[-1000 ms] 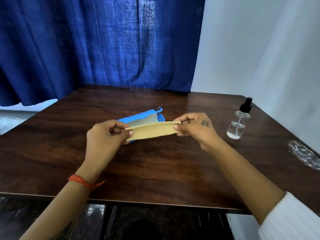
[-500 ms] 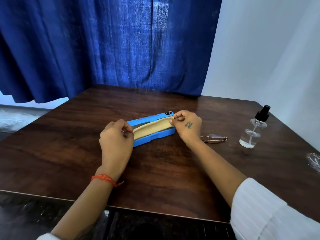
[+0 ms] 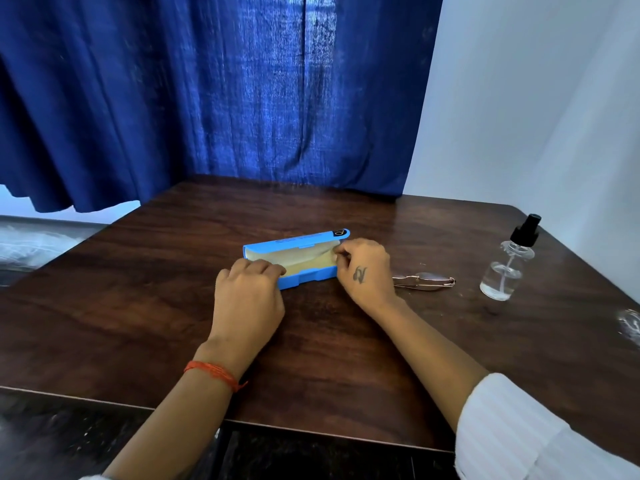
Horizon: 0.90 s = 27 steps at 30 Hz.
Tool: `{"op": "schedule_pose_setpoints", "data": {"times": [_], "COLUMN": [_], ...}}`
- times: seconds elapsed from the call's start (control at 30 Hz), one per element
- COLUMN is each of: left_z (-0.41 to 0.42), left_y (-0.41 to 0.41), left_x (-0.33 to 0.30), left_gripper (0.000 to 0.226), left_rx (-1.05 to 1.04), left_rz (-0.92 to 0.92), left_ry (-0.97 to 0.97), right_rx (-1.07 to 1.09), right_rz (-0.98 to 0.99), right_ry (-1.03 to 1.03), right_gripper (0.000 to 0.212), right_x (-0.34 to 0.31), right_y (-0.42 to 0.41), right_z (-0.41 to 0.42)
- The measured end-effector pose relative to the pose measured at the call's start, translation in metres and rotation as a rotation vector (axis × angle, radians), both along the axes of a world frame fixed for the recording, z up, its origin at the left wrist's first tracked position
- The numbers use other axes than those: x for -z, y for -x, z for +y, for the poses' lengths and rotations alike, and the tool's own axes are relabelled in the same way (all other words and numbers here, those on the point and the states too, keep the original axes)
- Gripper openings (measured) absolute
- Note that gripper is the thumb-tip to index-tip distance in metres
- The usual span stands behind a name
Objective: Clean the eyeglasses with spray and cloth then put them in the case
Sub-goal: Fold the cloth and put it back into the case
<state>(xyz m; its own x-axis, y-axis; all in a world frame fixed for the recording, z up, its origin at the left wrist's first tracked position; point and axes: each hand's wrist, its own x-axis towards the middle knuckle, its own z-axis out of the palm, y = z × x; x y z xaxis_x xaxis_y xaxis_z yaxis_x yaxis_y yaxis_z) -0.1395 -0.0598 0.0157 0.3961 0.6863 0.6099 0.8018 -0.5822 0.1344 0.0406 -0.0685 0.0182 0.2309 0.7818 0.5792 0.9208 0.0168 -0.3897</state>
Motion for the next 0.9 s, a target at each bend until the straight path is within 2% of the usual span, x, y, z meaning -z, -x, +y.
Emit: {"op": "schedule_pose_setpoints", "data": {"times": [0.1, 0.2, 0.27, 0.37, 0.47, 0.63, 0.7, 0.77, 0.83, 0.9], "left_z": [-0.003, -0.003, -0.002, -0.002, -0.003, 0.0, 0.007, 0.02, 0.039, 0.057], "left_y": [0.001, 0.001, 0.001, 0.002, 0.003, 0.008, 0.013, 0.018, 0.022, 0.024], "left_x": [0.004, 0.007, 0.008, 0.008, 0.006, -0.01, -0.014, -0.015, -0.014, -0.01], "left_gripper": [0.035, 0.045, 0.047, 0.047, 0.044, 0.033, 0.042, 0.054, 0.067, 0.07], "left_rx": [0.009, 0.027, 0.025, 0.025, 0.077, 0.145, 0.111, 0.086, 0.132, 0.303], "left_rz": [0.177, 0.22, 0.234, 0.245, 0.168, -0.174, -0.157, -0.034, 0.088, 0.049], "left_ry": [-0.031, -0.02, -0.001, 0.029, 0.035, -0.114, -0.121, -0.049, 0.107, 0.266], "right_rx": [-0.02, -0.139, -0.242, -0.274, -0.289, -0.335, -0.389, -0.442, -0.452, -0.439], "right_rz": [-0.112, -0.228, -0.257, -0.278, -0.287, -0.297, -0.293, -0.282, -0.298, -0.296], "right_ry": [-0.045, -0.059, 0.047, 0.224, 0.227, 0.041, 0.078, 0.248, 0.409, 0.489], "right_gripper": [0.015, 0.016, 0.028, 0.038, 0.037, 0.032, 0.042, 0.056, 0.07, 0.084], "right_x": [0.002, 0.003, 0.004, 0.007, 0.007, 0.008, 0.009, 0.01, 0.01, 0.009], "right_y": [0.003, 0.008, 0.009, 0.008, 0.008, 0.014, 0.022, 0.029, 0.031, 0.032], "right_z": [-0.008, -0.011, -0.011, -0.009, -0.01, -0.019, -0.026, -0.033, -0.038, -0.041]}}
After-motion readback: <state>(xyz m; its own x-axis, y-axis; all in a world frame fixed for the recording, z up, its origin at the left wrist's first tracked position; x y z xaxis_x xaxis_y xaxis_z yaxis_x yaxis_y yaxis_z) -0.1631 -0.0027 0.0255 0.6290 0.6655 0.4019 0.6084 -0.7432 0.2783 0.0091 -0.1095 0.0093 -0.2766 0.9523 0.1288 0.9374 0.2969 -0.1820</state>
